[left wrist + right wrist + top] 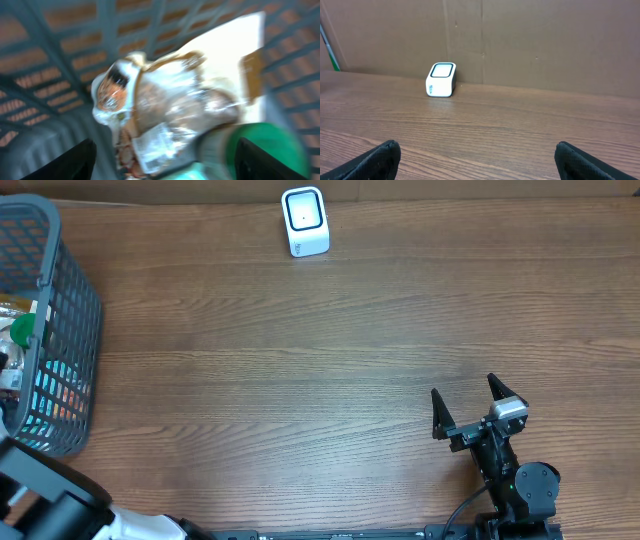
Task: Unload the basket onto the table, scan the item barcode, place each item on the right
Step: 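Lift the snack bag out and carry it toward the scanner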
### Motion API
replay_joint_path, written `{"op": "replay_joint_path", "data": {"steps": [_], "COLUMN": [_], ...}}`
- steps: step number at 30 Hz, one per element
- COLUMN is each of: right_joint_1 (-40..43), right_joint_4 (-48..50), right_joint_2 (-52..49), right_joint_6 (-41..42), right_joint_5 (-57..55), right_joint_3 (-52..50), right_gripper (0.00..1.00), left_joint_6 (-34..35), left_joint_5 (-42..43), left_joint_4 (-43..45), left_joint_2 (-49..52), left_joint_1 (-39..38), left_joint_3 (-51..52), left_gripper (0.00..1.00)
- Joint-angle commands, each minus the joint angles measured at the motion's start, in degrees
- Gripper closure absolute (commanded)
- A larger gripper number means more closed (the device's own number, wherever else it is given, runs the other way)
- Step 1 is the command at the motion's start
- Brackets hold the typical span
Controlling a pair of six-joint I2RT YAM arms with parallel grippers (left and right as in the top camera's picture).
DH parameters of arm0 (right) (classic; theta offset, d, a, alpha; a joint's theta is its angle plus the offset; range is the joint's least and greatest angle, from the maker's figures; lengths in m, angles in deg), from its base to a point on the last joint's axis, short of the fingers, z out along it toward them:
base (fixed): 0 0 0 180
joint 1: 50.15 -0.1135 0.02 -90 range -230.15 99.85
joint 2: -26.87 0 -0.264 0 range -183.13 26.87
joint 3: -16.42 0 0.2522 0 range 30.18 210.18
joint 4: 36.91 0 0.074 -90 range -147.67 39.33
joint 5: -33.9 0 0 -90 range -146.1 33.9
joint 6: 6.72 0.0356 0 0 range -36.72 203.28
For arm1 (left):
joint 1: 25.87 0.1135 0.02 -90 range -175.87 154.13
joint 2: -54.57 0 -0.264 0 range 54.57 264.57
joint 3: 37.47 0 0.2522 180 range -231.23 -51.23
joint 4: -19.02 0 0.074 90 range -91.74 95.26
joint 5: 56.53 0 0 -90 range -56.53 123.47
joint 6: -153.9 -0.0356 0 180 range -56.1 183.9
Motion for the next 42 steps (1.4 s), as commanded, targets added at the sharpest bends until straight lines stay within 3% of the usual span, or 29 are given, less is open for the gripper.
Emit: {"op": "replay_joint_path", "data": {"steps": [1,11,18,21,23,25,28,42], "right_joint_1": [0.3,0.3,0.3,0.3,0.3,0.3,0.3,0.3], "right_joint_4": [0.3,0.3,0.3,0.3,0.3,0.3,0.3,0.3], "right_joint_2": [0.7,0.7,0.7,0.7,0.7,0.7,0.7,0.7], "right_joint_6": [0.2,0.2,0.2,0.2,0.2,0.2,0.2,0.2], "right_joint_5": [0.3,0.3,0.3,0.3,0.3,0.3,0.3,0.3], "right_joint_3": [-0.6,-0.6,-0.6,-0.6,-0.6,-0.6,-0.6,-0.6], "right_gripper": [0.0,0.0,0.0,0.0,0.0,0.0,0.0,0.0], "left_joint_6": [-1.1,0.2,0.2,0.2,0.2,0.2,0.2,0.4], "left_joint_5": [-3.8,-2.5,7.6,9.9,10.5,10.5,10.6,13.2], "left_joint_4": [0.2,8.2,18.2,20.3,20.8,21.1,22.0,20.9], "left_joint_2": [3.9,11.8,18.7,20.9,21.4,21.4,21.0,7.9], "left_joint_1": [0.3,0.2,0.2,0.2,0.2,0.2,0.2,0.2], "left_joint_3": [-0.1,-0.1,-0.1,-0.1,-0.1,-0.1,-0.1,-0.1], "left_gripper": [0.24,0.07,0.08,0.21,0.39,0.67,0.89,0.96]}}
